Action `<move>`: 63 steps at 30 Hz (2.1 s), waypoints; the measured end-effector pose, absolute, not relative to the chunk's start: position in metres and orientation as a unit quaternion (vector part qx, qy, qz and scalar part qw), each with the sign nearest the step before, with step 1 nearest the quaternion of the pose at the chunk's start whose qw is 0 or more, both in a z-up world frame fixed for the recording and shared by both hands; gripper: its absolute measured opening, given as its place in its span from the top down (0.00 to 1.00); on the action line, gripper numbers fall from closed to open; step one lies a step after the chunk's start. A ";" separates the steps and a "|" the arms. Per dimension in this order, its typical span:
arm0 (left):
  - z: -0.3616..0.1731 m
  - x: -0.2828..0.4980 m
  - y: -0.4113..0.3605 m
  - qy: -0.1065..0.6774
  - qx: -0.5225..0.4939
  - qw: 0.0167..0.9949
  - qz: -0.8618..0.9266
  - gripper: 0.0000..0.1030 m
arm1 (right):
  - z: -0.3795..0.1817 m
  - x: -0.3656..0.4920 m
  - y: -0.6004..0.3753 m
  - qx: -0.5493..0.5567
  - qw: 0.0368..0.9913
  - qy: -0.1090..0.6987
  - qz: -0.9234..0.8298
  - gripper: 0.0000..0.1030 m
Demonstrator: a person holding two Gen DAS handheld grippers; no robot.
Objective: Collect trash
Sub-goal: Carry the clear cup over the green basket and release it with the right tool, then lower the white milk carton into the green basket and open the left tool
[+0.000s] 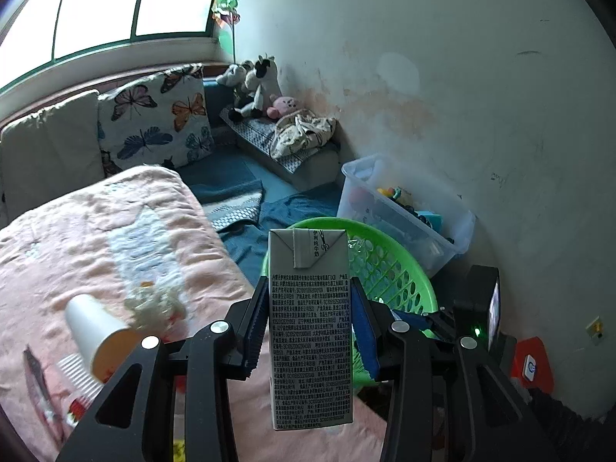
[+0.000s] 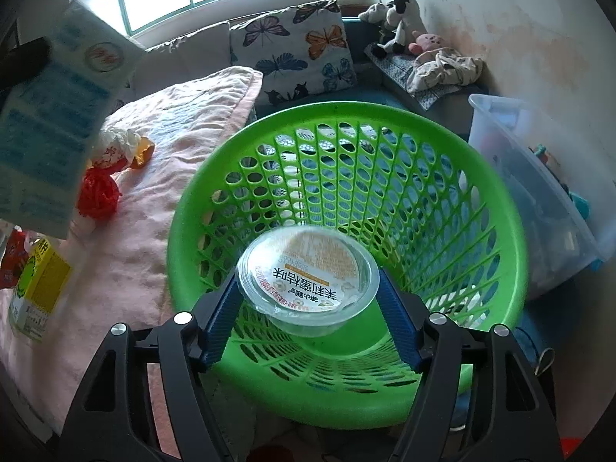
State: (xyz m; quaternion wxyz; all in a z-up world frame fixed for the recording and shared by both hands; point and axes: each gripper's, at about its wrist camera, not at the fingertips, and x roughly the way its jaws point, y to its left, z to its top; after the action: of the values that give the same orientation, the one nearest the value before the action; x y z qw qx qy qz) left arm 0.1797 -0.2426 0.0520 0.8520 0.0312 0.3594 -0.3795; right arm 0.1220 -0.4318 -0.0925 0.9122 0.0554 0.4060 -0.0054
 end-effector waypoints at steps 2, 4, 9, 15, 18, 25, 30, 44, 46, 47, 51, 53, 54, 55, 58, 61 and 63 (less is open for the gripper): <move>0.046 0.187 -0.254 0.367 0.034 0.848 -0.381 0.61 | -0.092 0.121 -0.433 0.057 0.913 0.403 -0.005 0.25; 0.042 0.191 -0.264 0.372 0.036 0.845 -0.382 0.61 | -0.091 0.120 -0.436 0.057 0.915 0.400 -0.008 0.25; 0.029 0.201 -0.283 0.388 0.036 0.836 -0.386 0.61 | -0.082 0.110 -0.441 0.054 0.920 0.387 -0.017 0.25; 0.015 0.207 -0.308 0.402 0.039 0.829 -0.388 0.61 | -0.070 0.088 -0.451 0.052 0.930 0.363 -0.033 0.24; 0.008 0.208 -0.316 0.408 0.040 0.826 -0.387 0.61 | -0.068 0.077 -0.458 0.063 0.930 0.359 -0.039 0.24; -0.010 0.209 -0.340 0.423 0.053 0.817 -0.387 0.61 | -0.073 0.066 -0.470 0.082 0.928 0.359 -0.051 0.24; -0.021 0.209 -0.356 0.435 0.062 0.812 -0.385 0.61 | -0.075 0.063 -0.474 0.091 0.927 0.360 -0.055 0.24; -0.028 0.206 -0.360 0.451 0.059 0.801 -0.390 0.49 | -0.075 0.056 -0.476 0.103 0.928 0.354 -0.055 0.24; -0.026 0.204 -0.353 0.450 0.055 0.801 -0.390 0.49 | -0.074 0.055 -0.474 0.102 0.929 0.352 -0.054 0.24; -0.025 0.202 -0.349 0.448 0.053 0.803 -0.389 0.49 | -0.072 0.054 -0.473 0.102 0.929 0.351 -0.053 0.24; -0.015 0.192 -0.329 0.435 0.055 0.813 -0.382 0.49 | -0.064 0.048 -0.465 0.105 0.933 0.342 -0.045 0.24; -0.010 0.187 -0.317 0.427 0.060 0.821 -0.373 0.49 | -0.062 0.047 -0.460 0.103 0.934 0.340 -0.040 0.24; -0.008 0.184 -0.312 0.424 0.061 0.824 -0.371 0.49 | -0.061 0.046 -0.457 0.102 0.934 0.340 -0.038 0.24; -0.005 0.180 -0.305 0.420 0.061 0.828 -0.367 0.49 | -0.060 0.045 -0.453 0.100 0.935 0.339 -0.035 0.24; 0.003 0.171 -0.287 0.409 0.055 0.837 -0.359 0.49 | -0.057 0.045 -0.444 0.098 0.936 0.338 -0.027 0.23; 0.009 0.163 -0.265 0.399 0.045 0.846 -0.350 0.49 | -0.055 0.045 -0.432 0.092 0.936 0.339 -0.019 0.23; 0.012 0.159 -0.252 0.393 0.042 0.853 -0.342 0.49 | -0.054 0.045 -0.424 0.090 0.936 0.340 -0.012 0.23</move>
State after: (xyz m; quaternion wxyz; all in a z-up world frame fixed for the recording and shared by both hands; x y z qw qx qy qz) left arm 0.1586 -0.2524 0.0121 0.8528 0.0423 0.3927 -0.3416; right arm 0.0452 -0.4240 -0.0540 0.9361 0.0896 0.3400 -0.0116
